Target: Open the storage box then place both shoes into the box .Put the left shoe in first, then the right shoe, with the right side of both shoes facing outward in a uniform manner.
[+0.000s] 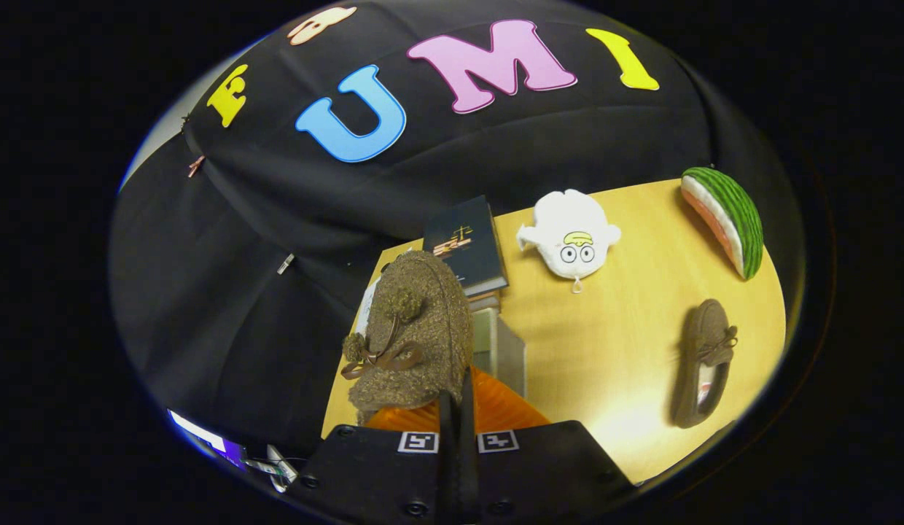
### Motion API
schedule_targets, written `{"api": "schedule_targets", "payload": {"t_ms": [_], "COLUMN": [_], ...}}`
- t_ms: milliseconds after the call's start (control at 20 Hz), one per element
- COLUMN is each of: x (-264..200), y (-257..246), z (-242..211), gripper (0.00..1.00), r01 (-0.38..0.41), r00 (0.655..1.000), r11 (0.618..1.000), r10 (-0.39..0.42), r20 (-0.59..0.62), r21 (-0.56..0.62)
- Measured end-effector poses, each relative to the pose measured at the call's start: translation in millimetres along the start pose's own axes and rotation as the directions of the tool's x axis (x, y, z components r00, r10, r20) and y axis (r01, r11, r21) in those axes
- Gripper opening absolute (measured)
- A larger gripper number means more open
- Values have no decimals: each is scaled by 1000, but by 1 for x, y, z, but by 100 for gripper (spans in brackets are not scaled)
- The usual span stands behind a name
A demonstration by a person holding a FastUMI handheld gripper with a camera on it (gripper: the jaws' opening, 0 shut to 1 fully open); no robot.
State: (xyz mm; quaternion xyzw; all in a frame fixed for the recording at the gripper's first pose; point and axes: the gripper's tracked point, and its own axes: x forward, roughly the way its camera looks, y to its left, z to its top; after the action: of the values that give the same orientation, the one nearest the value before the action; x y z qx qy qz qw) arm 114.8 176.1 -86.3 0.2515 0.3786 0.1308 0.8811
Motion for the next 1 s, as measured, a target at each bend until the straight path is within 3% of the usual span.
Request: {"api": "schedule_targets", "payload": {"t_ms": [200, 700, 800, 900, 1000], "x": [28, 76, 83, 87, 85], "y": [15, 17, 23, 32, 41], "z": [-27, -71, -74, -81, -93], "gripper": [5, 5, 6, 16, 55], "r01": [17, 121, 109, 78, 54], "r00": [999, 989, 990, 989, 984], "r11": [995, 985, 986, 988, 994], "r10": [-11, -109, -95, -61, -36], "r20": [-52, -103, -106, -132, -175], "r21": [101, 126, 128, 132, 100]}}
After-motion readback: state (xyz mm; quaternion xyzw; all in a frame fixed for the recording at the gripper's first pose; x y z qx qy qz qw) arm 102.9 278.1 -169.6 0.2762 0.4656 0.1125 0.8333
